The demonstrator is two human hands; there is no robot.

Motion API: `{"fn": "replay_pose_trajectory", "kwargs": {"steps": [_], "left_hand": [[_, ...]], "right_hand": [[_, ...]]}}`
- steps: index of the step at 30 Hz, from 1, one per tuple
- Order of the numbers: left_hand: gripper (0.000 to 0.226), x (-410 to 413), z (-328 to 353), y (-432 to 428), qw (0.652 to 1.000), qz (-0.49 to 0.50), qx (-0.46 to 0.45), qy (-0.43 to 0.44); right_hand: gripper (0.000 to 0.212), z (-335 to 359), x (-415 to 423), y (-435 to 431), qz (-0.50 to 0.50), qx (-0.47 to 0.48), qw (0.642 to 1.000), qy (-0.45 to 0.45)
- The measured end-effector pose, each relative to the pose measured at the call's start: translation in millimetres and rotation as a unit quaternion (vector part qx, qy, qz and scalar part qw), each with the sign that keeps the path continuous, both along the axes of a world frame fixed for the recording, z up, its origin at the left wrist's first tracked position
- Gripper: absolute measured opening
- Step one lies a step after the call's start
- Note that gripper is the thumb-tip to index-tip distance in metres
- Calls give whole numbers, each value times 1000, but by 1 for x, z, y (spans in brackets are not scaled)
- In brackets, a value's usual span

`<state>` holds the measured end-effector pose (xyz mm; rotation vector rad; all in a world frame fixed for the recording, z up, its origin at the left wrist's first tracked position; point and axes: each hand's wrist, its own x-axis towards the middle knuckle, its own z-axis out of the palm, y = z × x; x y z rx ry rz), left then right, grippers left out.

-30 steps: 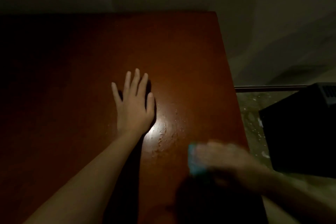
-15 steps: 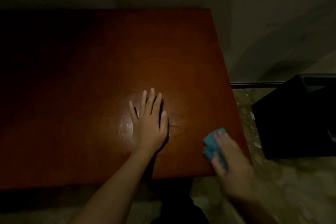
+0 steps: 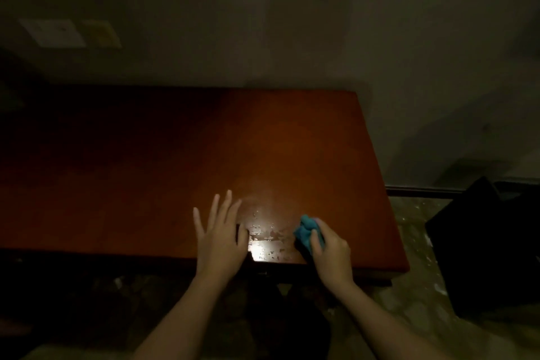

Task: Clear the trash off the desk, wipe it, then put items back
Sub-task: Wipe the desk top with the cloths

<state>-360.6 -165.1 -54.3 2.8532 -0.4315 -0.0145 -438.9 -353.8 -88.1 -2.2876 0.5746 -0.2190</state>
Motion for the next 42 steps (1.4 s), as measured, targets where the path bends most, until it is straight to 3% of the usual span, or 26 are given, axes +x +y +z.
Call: {"fn": "replay_pose_trajectory", "kwargs": {"steps": [4,8,13,17,24,32,42], "left_hand": [[54,-16,33,2,1000,-18,12,2],[55,-31,67,1,999,-34,19,-4],[50,-49,102,-20,995,-39,-88,16],[52,-85,108,-29,988,-103,-92,63],[56,-102,122,-77,983,-168,-39,60],[54,-170,129,-231,952,-294,29,82],[53,-315,129,-479,891,-439,15,118]], "right_hand": [[26,36,-5,-10,-100,129,986,-33],[22,76,-24,-20,-211,321,922,-51],[20,137,-62,-28,-275,432,856,-74],[22,159,-111,-41,-318,451,829,-91],[22,184,-192,-84,-372,444,807,-117],[22,197,-293,-178,-436,466,753,-160],[28,183,-455,-354,-531,437,695,-209]]}}
